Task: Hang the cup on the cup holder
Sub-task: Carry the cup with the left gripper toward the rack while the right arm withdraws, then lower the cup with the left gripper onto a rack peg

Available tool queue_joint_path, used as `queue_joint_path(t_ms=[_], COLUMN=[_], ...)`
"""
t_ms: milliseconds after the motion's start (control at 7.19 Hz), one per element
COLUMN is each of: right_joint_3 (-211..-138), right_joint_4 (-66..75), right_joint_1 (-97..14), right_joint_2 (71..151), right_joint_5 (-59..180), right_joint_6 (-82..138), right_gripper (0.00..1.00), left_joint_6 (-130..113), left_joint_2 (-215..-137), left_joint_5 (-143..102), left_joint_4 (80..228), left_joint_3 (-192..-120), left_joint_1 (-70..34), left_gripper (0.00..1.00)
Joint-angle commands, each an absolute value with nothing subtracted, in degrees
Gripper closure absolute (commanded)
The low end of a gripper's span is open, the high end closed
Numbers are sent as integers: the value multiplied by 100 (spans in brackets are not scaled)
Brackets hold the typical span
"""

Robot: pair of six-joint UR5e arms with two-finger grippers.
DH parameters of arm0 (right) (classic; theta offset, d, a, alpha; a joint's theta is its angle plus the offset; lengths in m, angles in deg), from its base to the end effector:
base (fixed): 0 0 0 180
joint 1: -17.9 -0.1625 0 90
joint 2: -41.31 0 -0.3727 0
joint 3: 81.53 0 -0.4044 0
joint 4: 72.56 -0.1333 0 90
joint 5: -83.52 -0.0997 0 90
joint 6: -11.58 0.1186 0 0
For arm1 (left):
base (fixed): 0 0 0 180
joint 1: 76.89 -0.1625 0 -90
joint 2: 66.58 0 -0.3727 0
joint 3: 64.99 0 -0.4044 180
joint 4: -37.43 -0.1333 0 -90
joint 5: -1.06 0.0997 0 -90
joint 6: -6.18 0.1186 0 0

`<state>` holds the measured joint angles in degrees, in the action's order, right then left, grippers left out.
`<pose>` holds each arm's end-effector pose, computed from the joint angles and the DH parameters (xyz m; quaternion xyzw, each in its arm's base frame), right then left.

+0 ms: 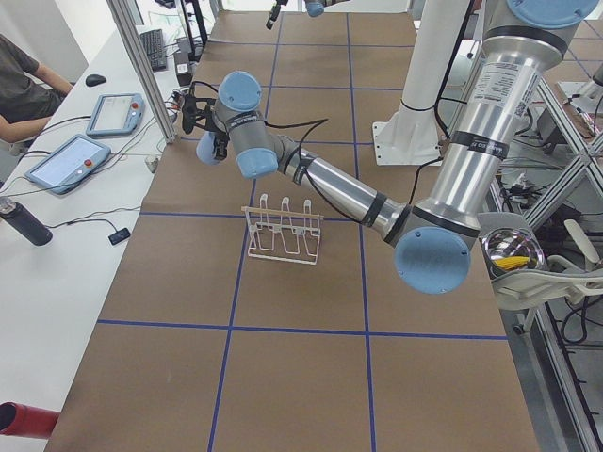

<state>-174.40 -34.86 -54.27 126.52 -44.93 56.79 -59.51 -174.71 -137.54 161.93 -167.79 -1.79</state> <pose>-0.1155 -0.5535 0.4402 0.2531 -0.4898 0.0337 0.8336 0.1052 -0.5677 0.2508 0.1518 0.5826 -0.1279 0.7881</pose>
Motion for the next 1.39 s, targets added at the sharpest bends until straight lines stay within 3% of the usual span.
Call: queue_joint_path(t_ms=[0, 695, 1251], right_joint_3=[-17451, -17583, -17802], right_joint_4=[-2260, 921, 1848], right_joint_1=[-5742, -6128, -6094], right_joint_2=[12612, 11709, 11540], right_joint_5=[-4497, -5101, -5394], right_joint_6=[4352, 2617, 2617], right_gripper=[0, 0, 0], left_joint_6=[-5206, -4506, -4506], left_joint_2=[-17381, -17371, -17442], left_joint_5=[-13745, -13780, -13807], left_joint_4=[14989, 12369, 11996], left_joint_3=[-17186, -17679, -17495], left_joint_1=[-288, -719, -1036], left_gripper=[100, 100, 100])
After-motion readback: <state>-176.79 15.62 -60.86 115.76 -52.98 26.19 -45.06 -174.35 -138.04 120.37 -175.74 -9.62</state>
